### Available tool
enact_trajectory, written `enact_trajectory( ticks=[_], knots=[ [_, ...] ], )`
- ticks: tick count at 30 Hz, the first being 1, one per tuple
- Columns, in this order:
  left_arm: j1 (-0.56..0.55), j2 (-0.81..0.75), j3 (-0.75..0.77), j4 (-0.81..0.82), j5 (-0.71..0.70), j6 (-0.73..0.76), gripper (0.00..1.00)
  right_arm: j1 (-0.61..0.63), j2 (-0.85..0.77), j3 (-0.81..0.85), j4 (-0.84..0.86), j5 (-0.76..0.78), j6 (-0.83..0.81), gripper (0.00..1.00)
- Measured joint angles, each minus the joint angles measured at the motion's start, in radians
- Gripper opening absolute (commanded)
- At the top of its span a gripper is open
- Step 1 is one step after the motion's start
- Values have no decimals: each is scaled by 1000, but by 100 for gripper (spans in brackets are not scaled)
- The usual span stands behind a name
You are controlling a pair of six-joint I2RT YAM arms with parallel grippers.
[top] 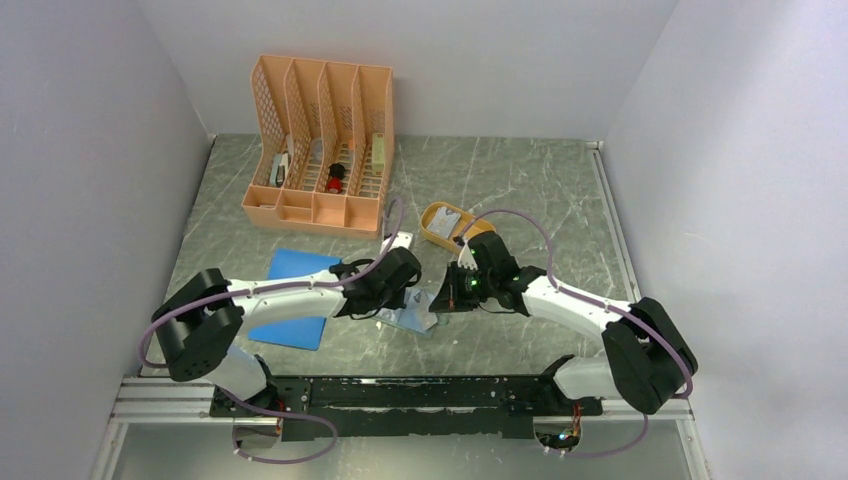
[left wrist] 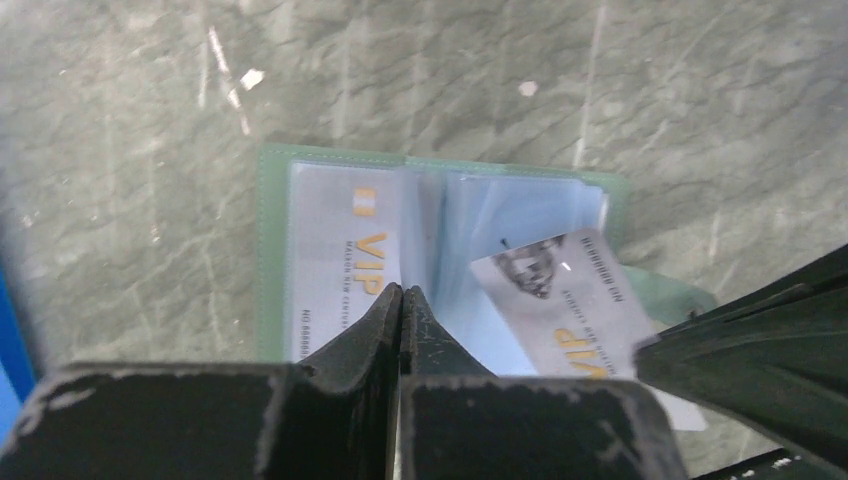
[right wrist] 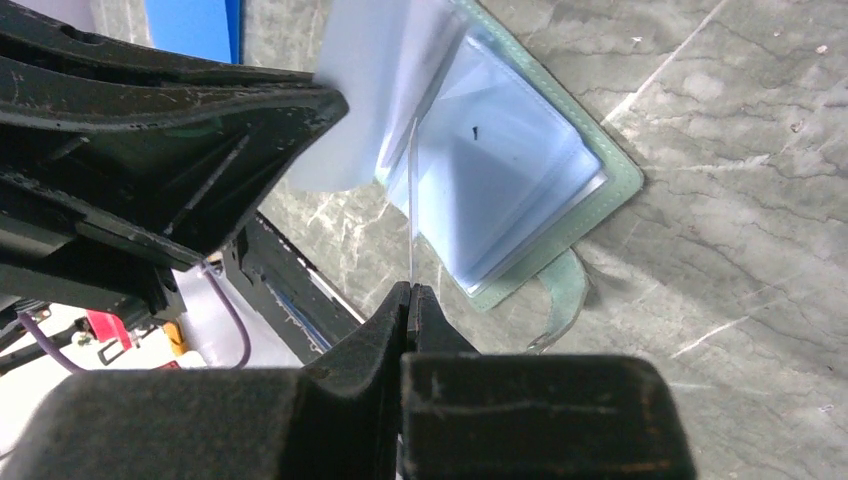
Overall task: Put the credit cards into the card holder
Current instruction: Turn over the card slot in the card holder.
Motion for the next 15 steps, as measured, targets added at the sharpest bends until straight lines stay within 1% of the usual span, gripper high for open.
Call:
enact_trajectory(
  ticks=[6,15],
  knots=[
    [23,-34,-61,-16,-34,-31,5,0,5,0,-3,18,0,0],
    [108,-86,-170,-21,-32,-84,5,17,5,0,-3,19,1,0]
  ],
)
